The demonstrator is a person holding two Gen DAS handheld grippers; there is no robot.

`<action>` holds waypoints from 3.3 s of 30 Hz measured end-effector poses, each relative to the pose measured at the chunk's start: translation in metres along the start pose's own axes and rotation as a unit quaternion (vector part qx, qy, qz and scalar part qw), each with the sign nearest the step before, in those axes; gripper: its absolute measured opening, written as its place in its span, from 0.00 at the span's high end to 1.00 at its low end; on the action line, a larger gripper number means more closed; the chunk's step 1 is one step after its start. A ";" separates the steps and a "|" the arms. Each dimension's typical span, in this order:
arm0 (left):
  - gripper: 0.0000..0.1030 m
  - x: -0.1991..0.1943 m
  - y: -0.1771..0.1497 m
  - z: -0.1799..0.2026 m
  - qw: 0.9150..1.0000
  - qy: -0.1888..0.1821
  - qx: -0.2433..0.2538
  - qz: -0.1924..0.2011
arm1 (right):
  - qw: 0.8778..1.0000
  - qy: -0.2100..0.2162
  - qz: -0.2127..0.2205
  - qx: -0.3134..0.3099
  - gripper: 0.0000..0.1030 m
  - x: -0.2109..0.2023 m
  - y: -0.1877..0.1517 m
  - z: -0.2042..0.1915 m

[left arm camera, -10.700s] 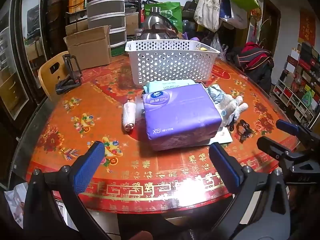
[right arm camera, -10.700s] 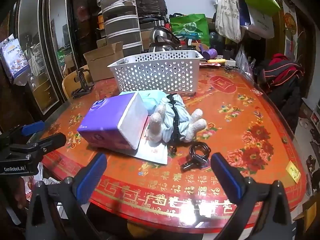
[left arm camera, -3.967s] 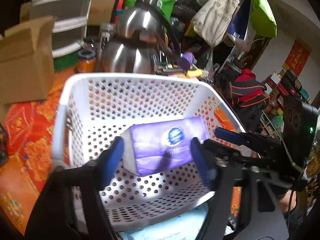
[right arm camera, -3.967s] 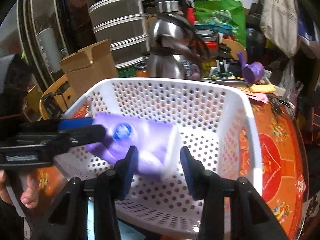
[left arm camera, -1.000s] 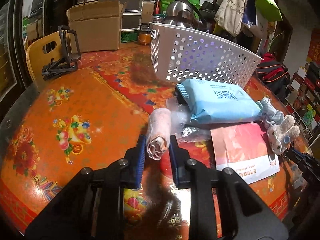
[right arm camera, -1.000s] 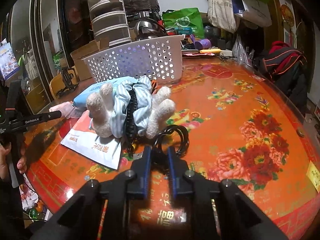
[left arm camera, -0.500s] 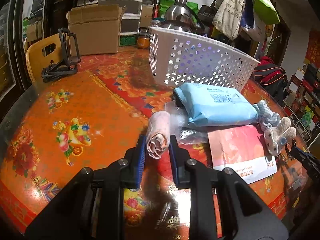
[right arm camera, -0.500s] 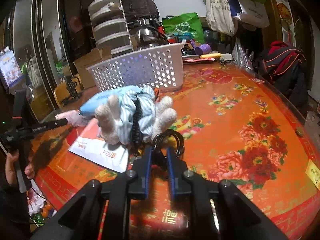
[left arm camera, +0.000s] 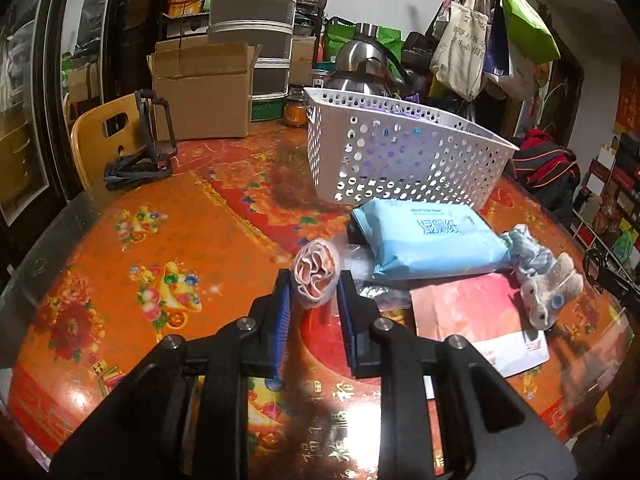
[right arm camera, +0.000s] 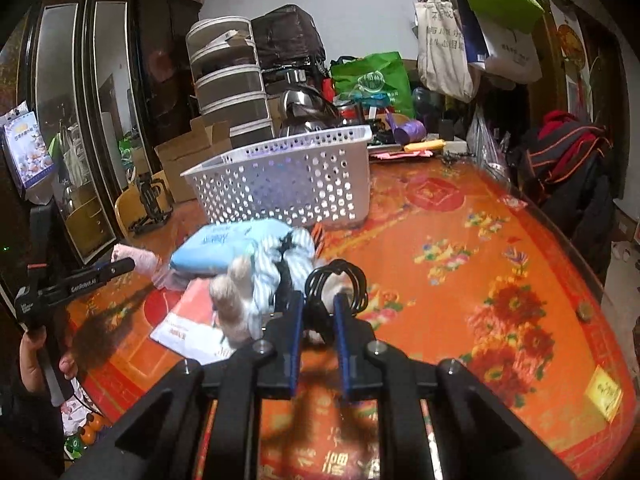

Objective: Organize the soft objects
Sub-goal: 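Carry the towel and cable into the white basket and open both grippers, then move both grippers back to the white glove bundle on the table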

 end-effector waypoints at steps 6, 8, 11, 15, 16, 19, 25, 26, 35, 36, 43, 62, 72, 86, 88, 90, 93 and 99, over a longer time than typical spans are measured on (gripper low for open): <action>0.80 -0.016 0.009 -0.003 1.000 -0.006 -0.004 0.017 | 1.000 0.004 0.004 -0.004 0.88 -0.002 0.011 -0.002; 0.80 -0.020 0.014 -0.004 1.000 -0.010 -0.006 0.020 | 1.000 0.007 0.004 -0.003 0.88 -0.001 0.014 -0.001; 0.80 -0.029 0.027 -0.003 0.999 -0.015 -0.008 0.030 | 1.000 0.012 0.002 -0.005 0.88 0.003 0.024 0.001; 0.80 -0.040 0.054 0.000 0.999 -0.022 -0.007 0.046 | 0.999 0.024 0.008 -0.019 0.88 0.009 0.057 -0.003; 0.80 -0.043 0.062 0.001 0.998 -0.023 -0.006 0.050 | 0.999 0.029 0.010 -0.024 0.88 0.011 0.068 -0.006; 0.80 -0.049 0.093 0.006 0.998 -0.029 -0.001 0.061 | 0.998 0.042 0.017 -0.040 0.88 0.020 0.105 -0.015; 0.80 -0.042 0.166 0.020 0.997 -0.047 -0.001 0.068 | 0.997 0.051 0.009 -0.055 0.88 0.058 0.172 -0.022; 0.80 -0.038 0.178 0.023 0.997 -0.048 -0.004 0.066 | 0.997 0.052 0.002 -0.054 0.88 0.068 0.183 -0.021; 0.80 0.061 0.246 0.064 0.999 -0.026 0.012 -0.032 | 0.997 -0.004 -0.066 -0.026 0.88 0.160 0.231 0.027; 0.80 0.071 0.246 0.067 0.999 -0.023 0.016 -0.042 | 0.997 -0.009 -0.077 -0.023 0.88 0.170 0.230 0.033; 0.80 0.118 0.232 0.092 0.995 -0.012 0.035 -0.088 | 0.992 -0.029 -0.120 -0.014 0.88 0.210 0.214 0.054; 0.79 0.153 0.207 0.082 0.994 0.009 0.032 -0.106 | 0.989 -0.040 -0.141 -0.020 0.85 0.234 0.195 0.048; 0.14 0.124 0.226 0.077 0.998 0.021 0.035 -0.049 | 0.993 -0.040 -0.110 -0.018 0.33 0.216 0.206 0.047; 0.10 0.106 0.214 0.066 0.998 0.049 0.029 -0.038 | 0.995 -0.021 -0.102 -0.012 0.27 0.198 0.200 0.041; 0.10 0.099 0.213 0.061 0.998 0.049 0.022 -0.038 | 0.996 -0.007 -0.094 0.002 0.27 0.189 0.200 0.040; 0.10 0.086 0.210 0.055 0.999 0.040 0.010 -0.035 | 0.996 0.003 -0.084 0.014 0.27 0.174 0.198 0.038; 0.10 0.058 0.202 0.041 0.999 0.046 -0.004 -0.011 | 0.997 0.022 -0.075 0.018 0.27 0.148 0.187 0.030; 0.09 0.012 0.160 0.022 0.997 0.070 -0.019 0.014 | 0.998 0.031 -0.045 0.009 0.27 0.089 0.141 0.020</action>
Point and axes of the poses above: each gripper's, at about its wrist camera, not at the fingertips, and x roughly the way its jaws point, z to its right, y to its top, the point moved 8 cm from there along x, roughly the way its jaws point, and after that the axes turned 11 degrees about y, right-handed, at the moved point
